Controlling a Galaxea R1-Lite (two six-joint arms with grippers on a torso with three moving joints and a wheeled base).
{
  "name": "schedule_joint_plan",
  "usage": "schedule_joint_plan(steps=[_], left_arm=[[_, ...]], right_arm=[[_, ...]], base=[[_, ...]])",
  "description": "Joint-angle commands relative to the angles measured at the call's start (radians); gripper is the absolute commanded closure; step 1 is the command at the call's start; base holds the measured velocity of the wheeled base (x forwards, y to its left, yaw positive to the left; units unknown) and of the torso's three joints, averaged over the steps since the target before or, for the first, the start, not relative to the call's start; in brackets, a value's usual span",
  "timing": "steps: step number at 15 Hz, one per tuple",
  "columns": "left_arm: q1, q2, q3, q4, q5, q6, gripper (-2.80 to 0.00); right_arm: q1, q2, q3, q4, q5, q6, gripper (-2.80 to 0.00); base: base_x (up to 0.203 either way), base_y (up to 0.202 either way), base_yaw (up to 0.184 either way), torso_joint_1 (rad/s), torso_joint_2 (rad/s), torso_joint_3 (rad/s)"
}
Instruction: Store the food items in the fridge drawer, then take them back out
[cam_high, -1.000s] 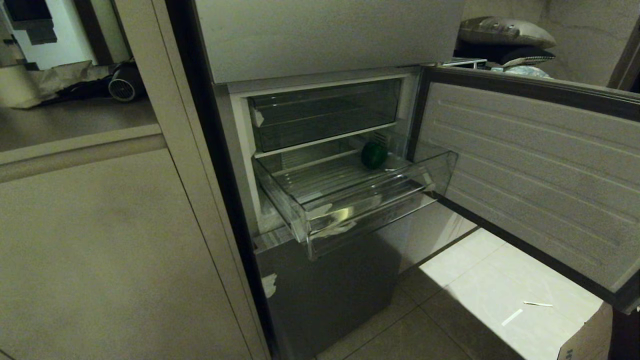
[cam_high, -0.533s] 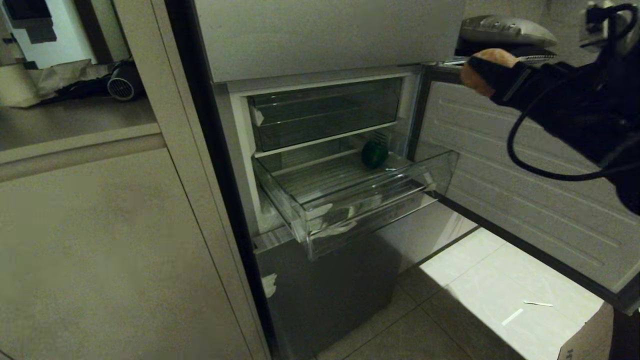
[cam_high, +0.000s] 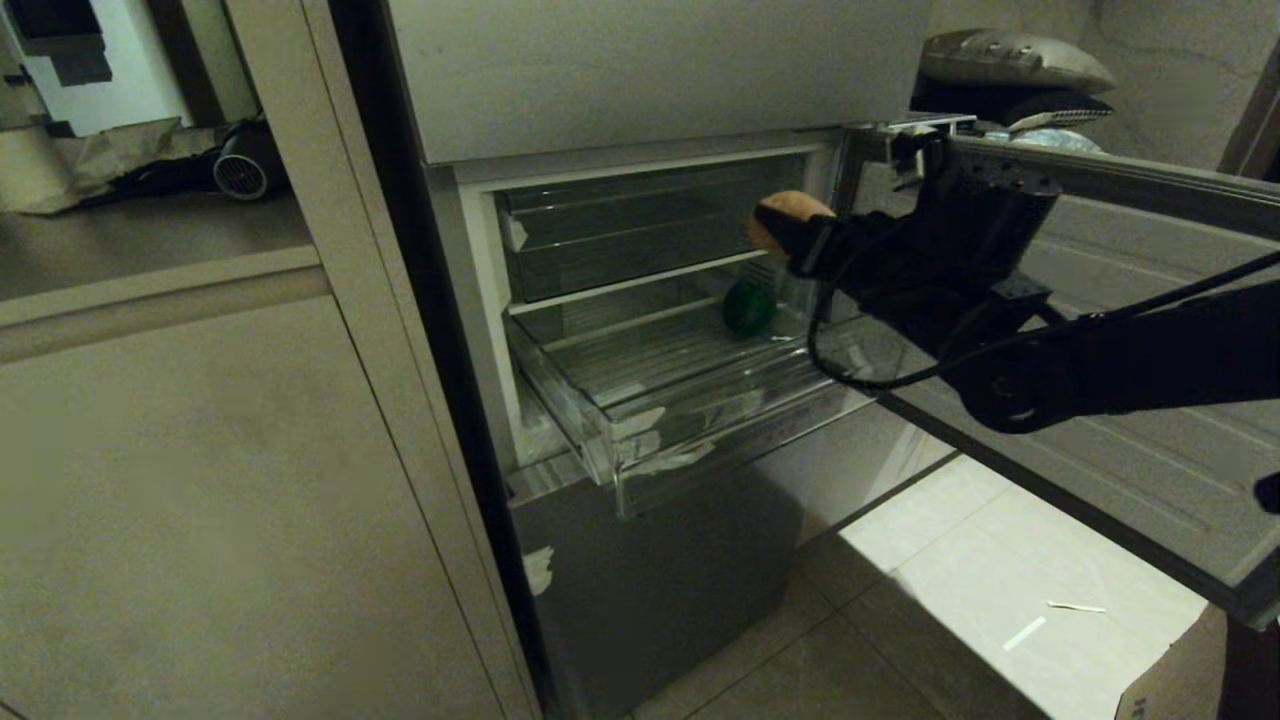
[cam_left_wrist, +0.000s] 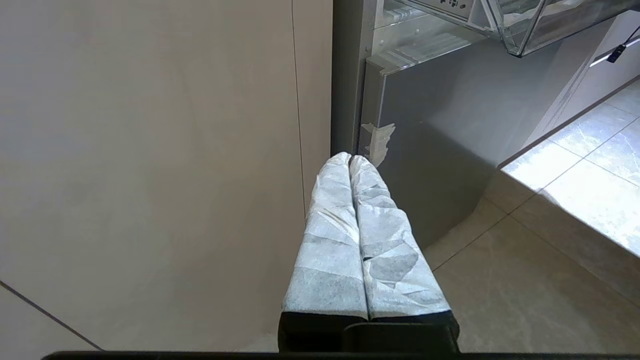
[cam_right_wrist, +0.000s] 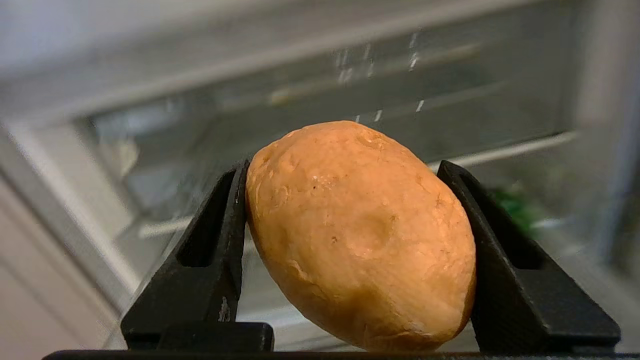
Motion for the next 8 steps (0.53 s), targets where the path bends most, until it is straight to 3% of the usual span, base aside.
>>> schedule_joint_plan(steps=[1,5,6,8], left_arm=[[0.001,0.001,0.000,0.001,0.000,0.000,0.00],[-0.001,0.001,0.000,0.000,0.000,0.000,0.00],[0.000,0.001,0.000,0.000,0.000,0.000,0.00],[-0.001,0.001,0.000,0.000,0.000,0.000,0.00]], right_arm=[[0.023,0.102,-0.040,-0.005,0.001,-0.013,0.00],[0.021,0.192,-0.108,-0.007,-0.030,-0.037,0.00],[0.021,0.197,-0.119,-0.007,-0.040,-0.038,-2.80],[0.020,0.216,-0.168,-0.007,-0.047,-0.038,-2.80]], base=[[0.000,0.000,0.000,0.000,0.00,0.000],[0.000,0.000,0.000,0.000,0.00,0.000],[0.000,0.000,0.000,0.000,0.00,0.000],[0.000,0.000,0.000,0.000,0.00,0.000]])
